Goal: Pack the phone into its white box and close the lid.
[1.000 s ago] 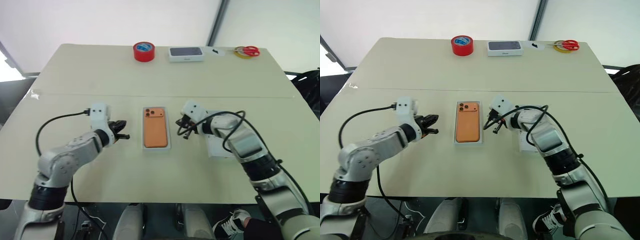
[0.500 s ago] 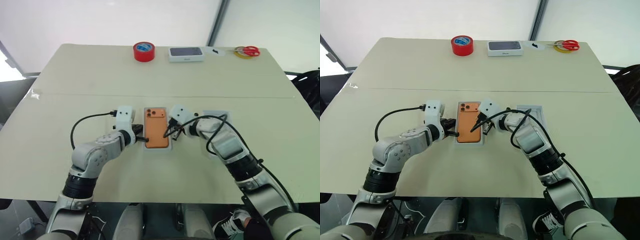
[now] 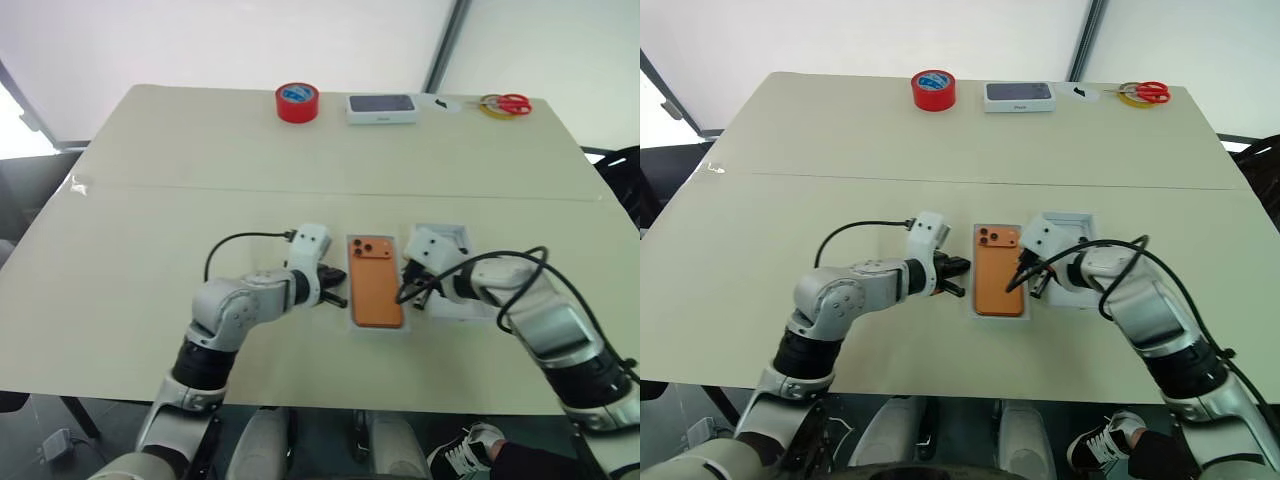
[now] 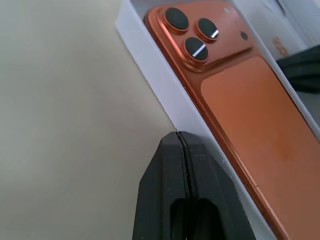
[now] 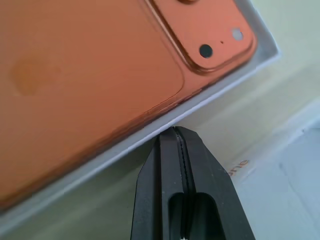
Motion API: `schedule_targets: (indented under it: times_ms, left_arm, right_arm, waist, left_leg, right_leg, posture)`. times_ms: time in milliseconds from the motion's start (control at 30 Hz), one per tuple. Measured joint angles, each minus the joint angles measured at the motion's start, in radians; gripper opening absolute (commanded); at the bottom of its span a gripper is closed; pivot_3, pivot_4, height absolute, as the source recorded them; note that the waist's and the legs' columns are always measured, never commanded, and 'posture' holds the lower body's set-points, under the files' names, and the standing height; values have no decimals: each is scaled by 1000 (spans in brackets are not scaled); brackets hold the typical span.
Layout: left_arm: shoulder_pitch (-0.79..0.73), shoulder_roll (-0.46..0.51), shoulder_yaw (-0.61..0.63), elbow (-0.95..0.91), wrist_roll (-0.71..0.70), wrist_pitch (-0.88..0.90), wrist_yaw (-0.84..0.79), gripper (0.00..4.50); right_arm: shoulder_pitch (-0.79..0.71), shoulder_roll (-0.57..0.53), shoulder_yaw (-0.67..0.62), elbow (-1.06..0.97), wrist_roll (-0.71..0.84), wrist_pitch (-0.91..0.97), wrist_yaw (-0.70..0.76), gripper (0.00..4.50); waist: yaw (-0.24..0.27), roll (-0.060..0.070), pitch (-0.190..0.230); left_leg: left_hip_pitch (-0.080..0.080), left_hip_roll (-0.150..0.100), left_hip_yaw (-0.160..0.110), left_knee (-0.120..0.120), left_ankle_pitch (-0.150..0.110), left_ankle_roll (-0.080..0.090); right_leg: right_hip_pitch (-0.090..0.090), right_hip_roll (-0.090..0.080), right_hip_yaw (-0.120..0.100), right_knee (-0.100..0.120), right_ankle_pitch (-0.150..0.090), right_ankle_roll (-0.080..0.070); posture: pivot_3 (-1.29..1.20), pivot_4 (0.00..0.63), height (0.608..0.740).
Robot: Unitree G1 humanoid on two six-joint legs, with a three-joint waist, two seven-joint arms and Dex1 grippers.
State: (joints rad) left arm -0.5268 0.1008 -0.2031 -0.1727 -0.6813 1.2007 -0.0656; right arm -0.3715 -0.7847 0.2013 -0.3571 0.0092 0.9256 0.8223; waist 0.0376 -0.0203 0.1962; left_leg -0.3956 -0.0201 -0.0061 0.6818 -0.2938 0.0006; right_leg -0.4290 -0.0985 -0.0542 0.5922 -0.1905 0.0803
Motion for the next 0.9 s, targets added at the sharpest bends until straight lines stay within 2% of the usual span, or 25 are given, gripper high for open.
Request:
schedule_targets:
  times_ms: [467, 500, 567, 667, 767, 900]
  left_arm:
    - [-20, -31, 1, 34, 44, 31, -115, 22]
    - [-18, -24, 15, 28, 41, 32, -123, 0]
    - [-8, -4, 41, -2, 39, 36, -130, 0]
    - [45, 49, 85, -78, 36, 34, -149, 0]
    - [103, 120, 96, -133, 51, -25, -189, 0]
    - [161, 275, 25, -211, 156, -239, -305, 0]
  right_arm:
    - [86, -96, -79, -53, 67, 16, 28, 0]
    - [86, -111, -107, -53, 94, 20, 47, 528]
    - [84, -146, -151, -53, 130, 34, 76, 1267]
    - [74, -201, -234, -53, 202, 76, 124, 2742]
    - [30, -205, -266, -53, 254, 143, 128, 2742]
    - [-64, -185, -259, -16, 310, 295, 91, 2742]
  waist:
    - [1, 0, 0]
    - [1, 0, 0]
    - [1, 0, 0]
    - [-2, 0, 0]
    - [-3, 0, 0]
    - [1, 1, 0]
  left_leg:
    - [0, 1, 0, 1, 0, 0]
    - [-1, 1, 0, 1, 0, 0]
    - [0, 1, 0, 1, 0, 0]
    - [0, 2, 0, 1, 0, 0]
    - [0, 2, 0, 1, 0, 0]
    - [0, 2, 1, 1, 0, -1]
  right_leg:
    - [0, 0, 0, 0, 0, 0]
    - [0, 0, 0, 0, 0, 0]
    - [0, 0, 0, 0, 0, 0]
    - [-1, 1, 0, 0, 0, 0]
    - [-1, 1, 0, 1, 0, -1]
    - [-1, 1, 0, 0, 0, -4]
  posture:
    - [0, 150, 738]
    - [0, 150, 738]
    - [0, 150, 738]
    - [0, 150, 738]
    - [0, 150, 738]
    - [0, 150, 738]
